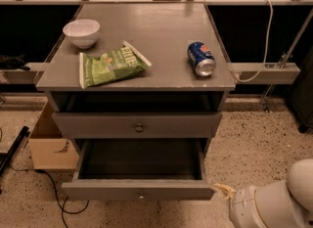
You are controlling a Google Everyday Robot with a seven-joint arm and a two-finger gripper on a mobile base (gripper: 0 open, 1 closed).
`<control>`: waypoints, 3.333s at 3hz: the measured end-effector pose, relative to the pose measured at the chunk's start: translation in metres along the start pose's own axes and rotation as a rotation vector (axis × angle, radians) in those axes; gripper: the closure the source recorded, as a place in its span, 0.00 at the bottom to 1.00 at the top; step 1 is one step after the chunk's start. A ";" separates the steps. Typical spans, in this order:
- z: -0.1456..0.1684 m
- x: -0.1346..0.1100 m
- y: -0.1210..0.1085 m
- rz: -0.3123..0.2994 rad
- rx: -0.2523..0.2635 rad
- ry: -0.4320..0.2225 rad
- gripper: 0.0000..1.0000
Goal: Close middle drawer
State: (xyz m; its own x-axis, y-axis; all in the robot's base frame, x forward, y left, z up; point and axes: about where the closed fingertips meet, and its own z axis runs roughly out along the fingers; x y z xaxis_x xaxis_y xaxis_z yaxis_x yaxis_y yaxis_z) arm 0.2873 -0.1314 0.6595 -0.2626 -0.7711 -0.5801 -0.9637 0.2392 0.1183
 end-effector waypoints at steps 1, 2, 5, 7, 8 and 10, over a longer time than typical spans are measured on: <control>-0.004 0.002 -0.002 -0.016 0.034 -0.002 0.00; 0.005 0.008 0.000 0.029 0.034 -0.031 0.00; 0.066 0.020 0.005 0.124 0.054 -0.091 0.00; 0.111 0.013 -0.007 0.122 0.080 -0.118 0.27; 0.125 0.013 -0.008 0.110 0.096 -0.122 0.50; 0.125 0.013 -0.010 0.110 0.100 -0.122 1.00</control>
Offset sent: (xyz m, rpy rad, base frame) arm -0.0015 -0.0070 -0.0255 0.0721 -0.0048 -0.1360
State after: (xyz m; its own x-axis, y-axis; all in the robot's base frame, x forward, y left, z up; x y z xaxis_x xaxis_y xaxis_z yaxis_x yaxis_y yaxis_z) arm 0.2991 -0.0697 0.5500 -0.3524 -0.6612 -0.6623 -0.9184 0.3805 0.1088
